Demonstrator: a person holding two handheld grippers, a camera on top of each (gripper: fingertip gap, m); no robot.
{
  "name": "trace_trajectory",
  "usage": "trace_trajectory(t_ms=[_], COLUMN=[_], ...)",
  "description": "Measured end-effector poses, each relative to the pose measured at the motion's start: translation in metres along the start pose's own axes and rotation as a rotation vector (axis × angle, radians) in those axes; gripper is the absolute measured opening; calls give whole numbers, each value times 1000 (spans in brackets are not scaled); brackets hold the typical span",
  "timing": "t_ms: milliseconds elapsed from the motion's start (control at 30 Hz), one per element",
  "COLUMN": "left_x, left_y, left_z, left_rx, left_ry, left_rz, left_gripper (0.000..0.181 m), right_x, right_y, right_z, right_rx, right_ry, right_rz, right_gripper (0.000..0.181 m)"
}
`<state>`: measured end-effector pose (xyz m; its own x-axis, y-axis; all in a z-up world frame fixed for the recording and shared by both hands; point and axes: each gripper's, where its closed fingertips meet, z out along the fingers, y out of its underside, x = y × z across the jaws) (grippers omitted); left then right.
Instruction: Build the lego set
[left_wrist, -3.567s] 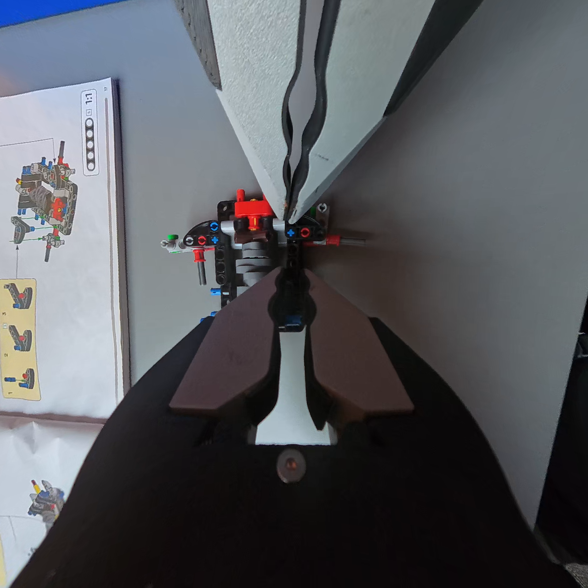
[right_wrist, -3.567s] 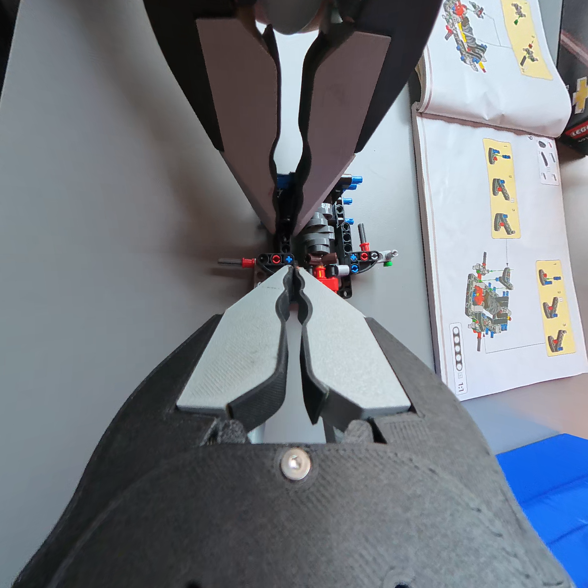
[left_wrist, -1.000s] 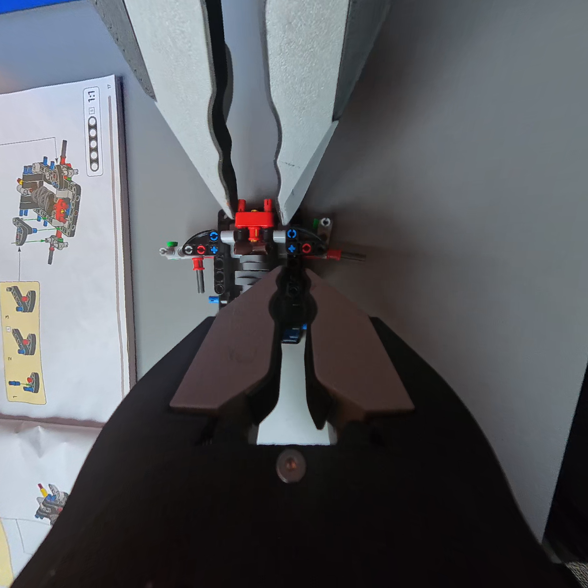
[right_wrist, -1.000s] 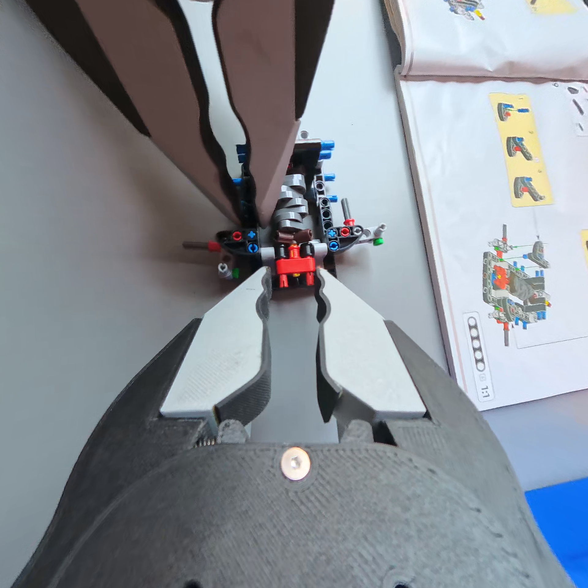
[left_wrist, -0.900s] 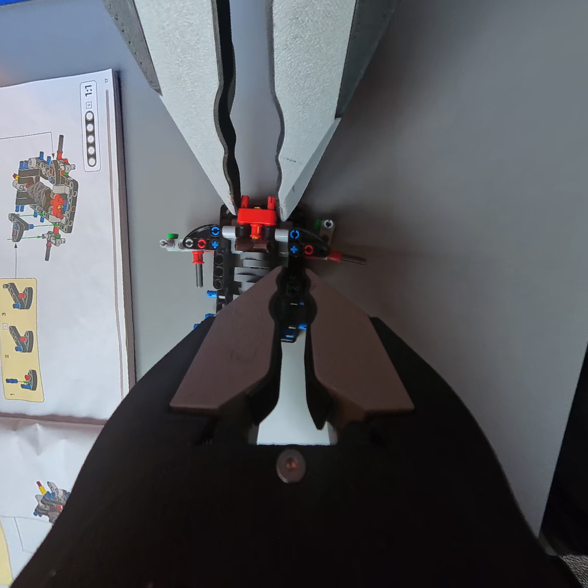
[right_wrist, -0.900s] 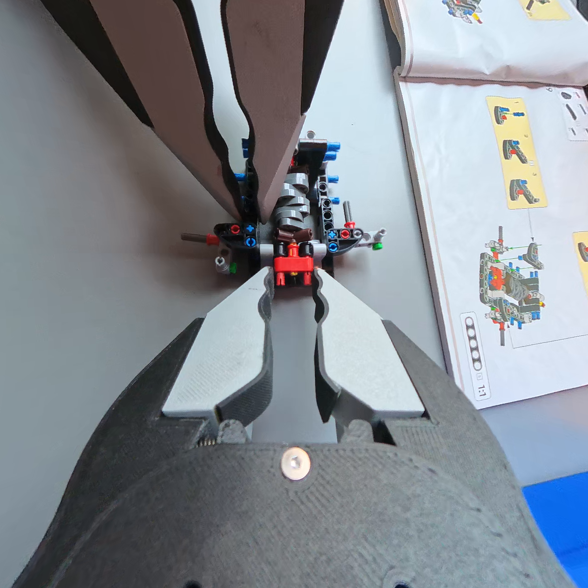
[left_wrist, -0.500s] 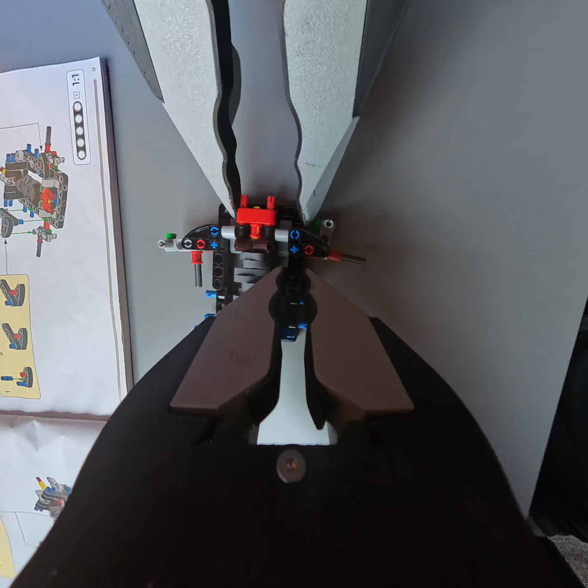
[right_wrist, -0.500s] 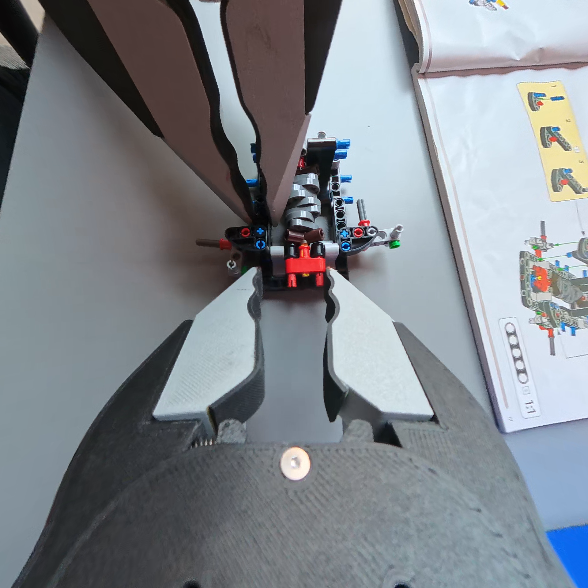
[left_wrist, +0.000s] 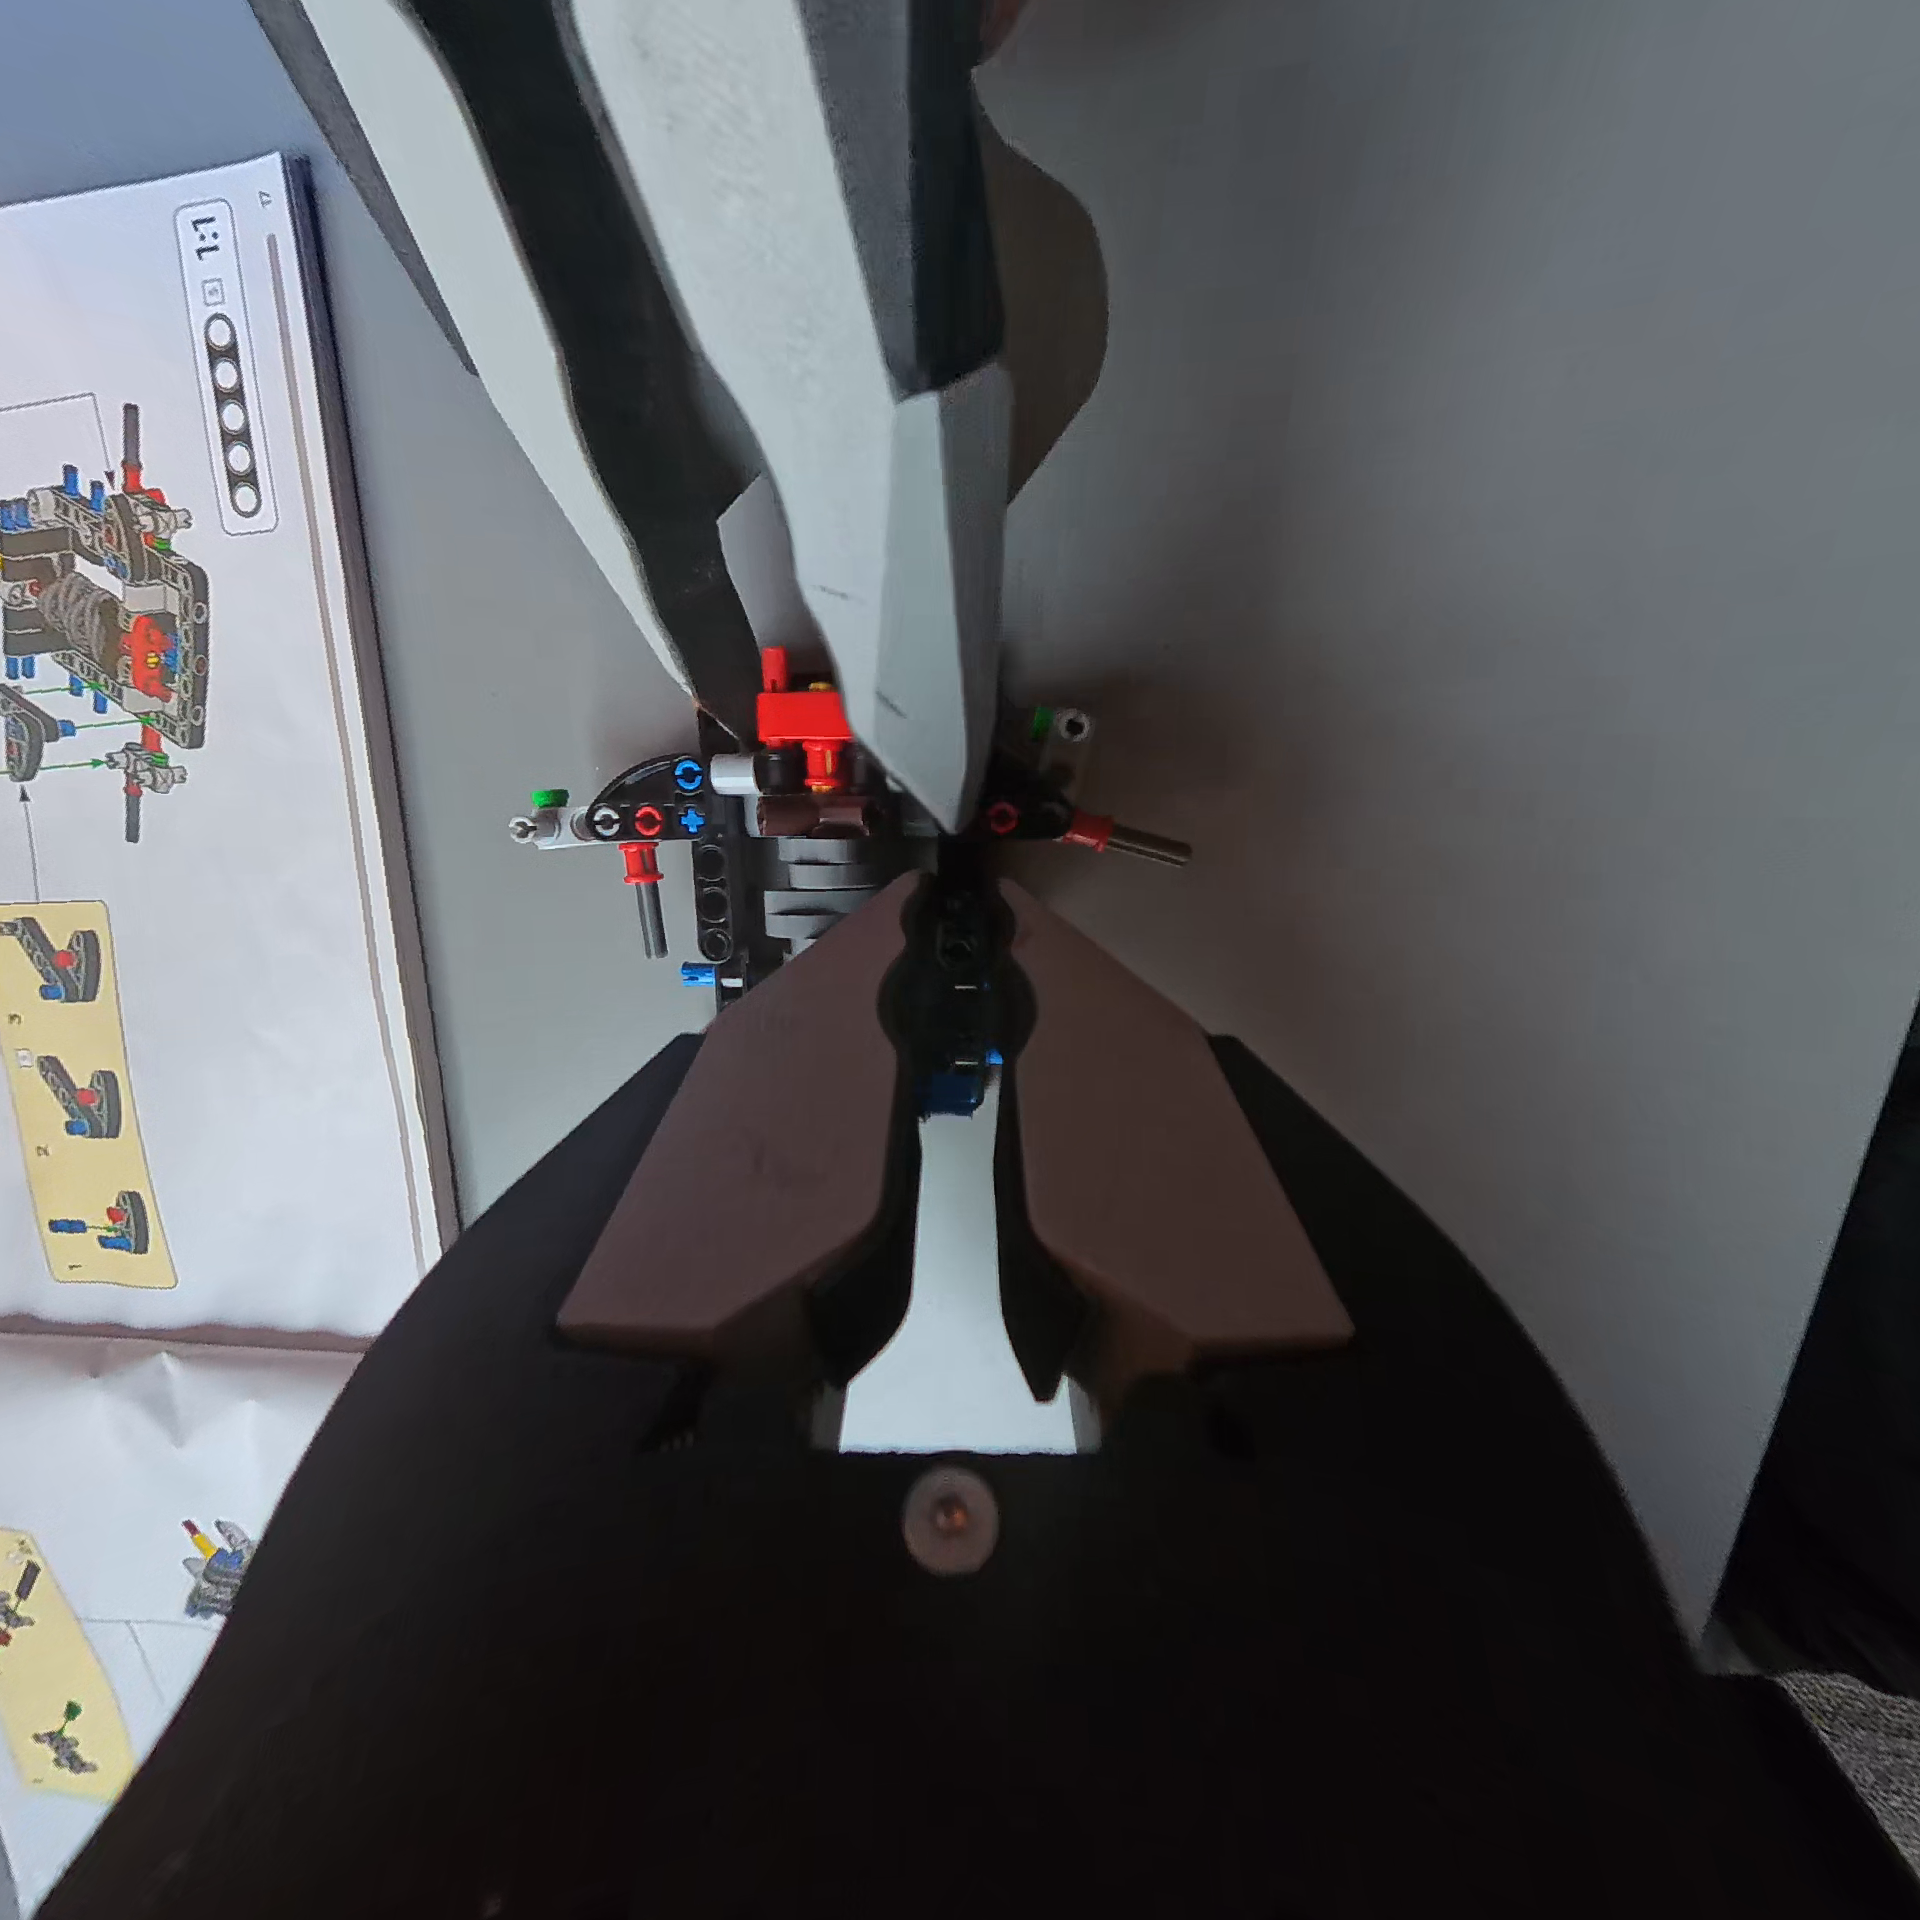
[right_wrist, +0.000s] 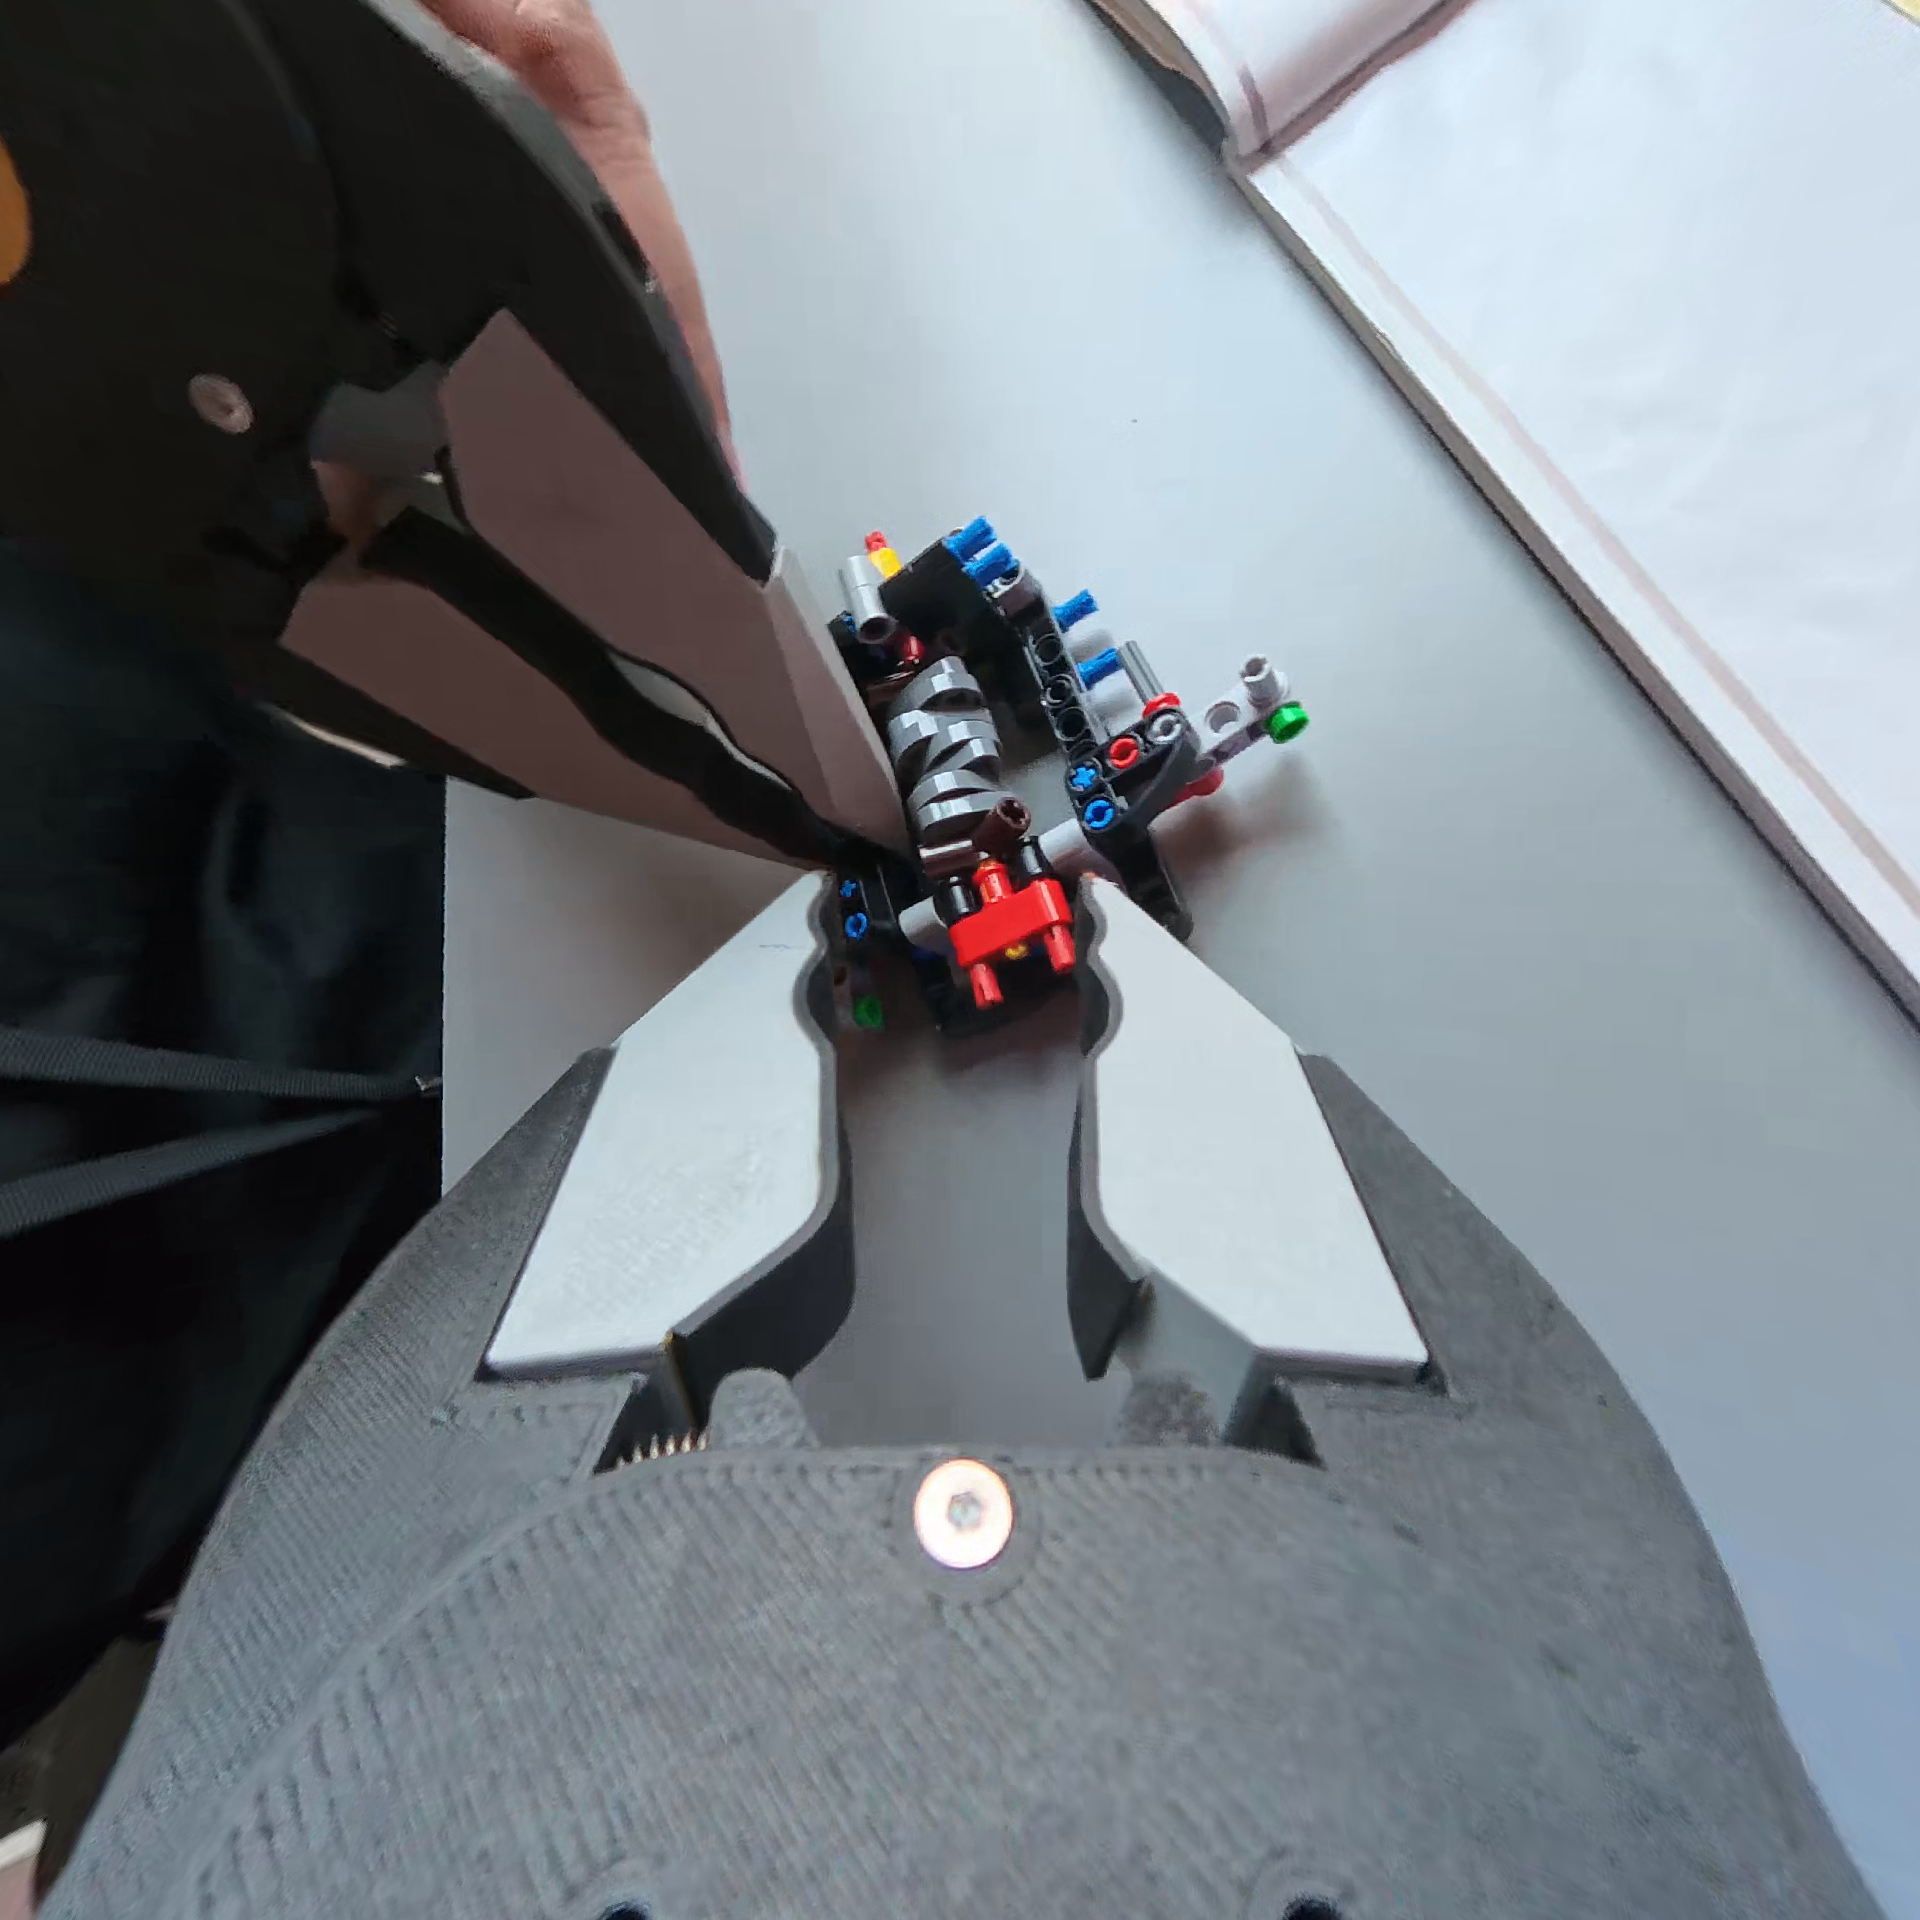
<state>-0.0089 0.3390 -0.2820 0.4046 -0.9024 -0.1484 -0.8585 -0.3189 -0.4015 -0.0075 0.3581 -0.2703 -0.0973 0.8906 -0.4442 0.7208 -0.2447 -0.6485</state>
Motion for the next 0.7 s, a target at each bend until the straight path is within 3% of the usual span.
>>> trace_trajectory(t_ms=[67,167,300,600,700], left_x=[0,-1,-2,-2,-2], left_y=[0,0,-1,-2,-2], left_z=[0,0,1,1,1], left_rx=[-8,-15,-19,-100,-117], left_ry=[1,-5,-27,-61,-66], left_rz=[-10,-25,-39,-7,5], left_gripper=[4,2,4,4,4], right_x=[1,9,7,9,10], right_y=[-1,0,1,5,6], right_z=[0,-1,-2,-3,-9], right_rx=[11,22,14,-38,-39], right_ry=[-10,28,42,134,134], right_rz=[51,86,58,-2,27], right_gripper=[41,23,31,26,38])
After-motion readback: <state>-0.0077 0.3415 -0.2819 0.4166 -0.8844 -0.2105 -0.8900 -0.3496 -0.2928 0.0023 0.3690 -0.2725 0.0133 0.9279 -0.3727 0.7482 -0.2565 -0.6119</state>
